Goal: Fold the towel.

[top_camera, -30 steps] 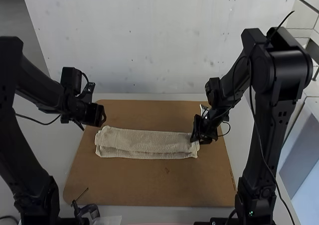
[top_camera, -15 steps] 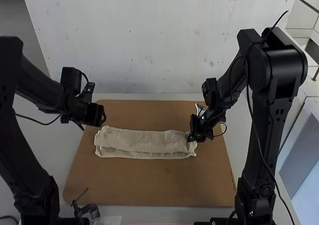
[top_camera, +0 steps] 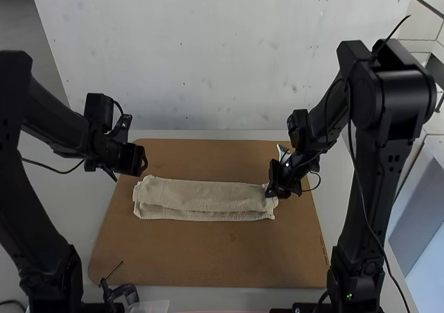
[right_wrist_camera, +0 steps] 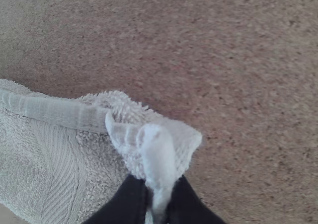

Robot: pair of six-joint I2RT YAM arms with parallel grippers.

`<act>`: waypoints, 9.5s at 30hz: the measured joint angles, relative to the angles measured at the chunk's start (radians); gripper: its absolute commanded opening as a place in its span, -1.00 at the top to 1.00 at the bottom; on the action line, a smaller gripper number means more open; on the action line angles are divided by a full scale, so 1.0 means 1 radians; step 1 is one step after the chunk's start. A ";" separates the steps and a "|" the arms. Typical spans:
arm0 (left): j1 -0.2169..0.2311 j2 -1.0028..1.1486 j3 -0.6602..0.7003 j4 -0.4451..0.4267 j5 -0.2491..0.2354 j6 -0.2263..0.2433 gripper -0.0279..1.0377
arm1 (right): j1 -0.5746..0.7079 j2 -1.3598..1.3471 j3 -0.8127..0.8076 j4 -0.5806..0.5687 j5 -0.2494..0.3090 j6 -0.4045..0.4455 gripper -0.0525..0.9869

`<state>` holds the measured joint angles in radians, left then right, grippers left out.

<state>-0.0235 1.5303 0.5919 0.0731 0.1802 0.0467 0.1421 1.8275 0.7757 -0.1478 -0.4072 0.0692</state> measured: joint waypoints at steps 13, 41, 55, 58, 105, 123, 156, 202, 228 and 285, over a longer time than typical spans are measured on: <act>0.000 0.000 0.000 0.000 0.000 -0.003 -0.46 | -0.131 -0.033 -0.025 0.016 0.060 -0.108 0.85; 0.000 0.000 0.000 0.007 0.003 -0.003 -0.46 | -0.603 0.040 0.077 0.108 0.084 -0.430 0.86; 0.030 0.000 0.000 0.013 0.005 -0.003 -0.46 | -0.691 0.140 0.214 0.129 0.143 -0.484 0.86; 0.031 0.001 0.000 0.014 0.007 -0.003 -0.46 | -0.709 0.140 0.233 0.127 0.150 -0.489 0.86; 0.063 0.003 -0.020 0.026 0.034 -0.003 -0.46 | 0.017 -0.192 0.167 -0.111 0.128 -0.105 0.86; 0.084 0.036 -0.032 0.053 0.053 -0.003 -0.46 | 0.198 -0.002 0.169 0.023 0.163 0.053 0.86; 0.098 0.055 -0.034 0.081 0.064 -0.003 -0.46 | 0.248 0.037 0.191 0.158 0.072 0.258 0.21; 0.113 0.055 -0.054 0.082 0.075 -0.002 -0.46 | 0.333 0.033 0.186 0.008 0.216 0.108 0.87; 0.117 0.055 -0.080 0.085 0.075 -0.002 -0.46 | 0.303 0.044 0.147 0.113 0.181 0.156 0.31; 0.118 0.055 -0.080 0.095 0.079 -0.002 -0.46 | 0.265 0.040 0.132 0.177 0.252 0.161 0.85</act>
<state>0.0944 1.5856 0.5121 0.1680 0.2588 0.0448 0.4068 1.8671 0.9081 0.0296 -0.1555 0.2298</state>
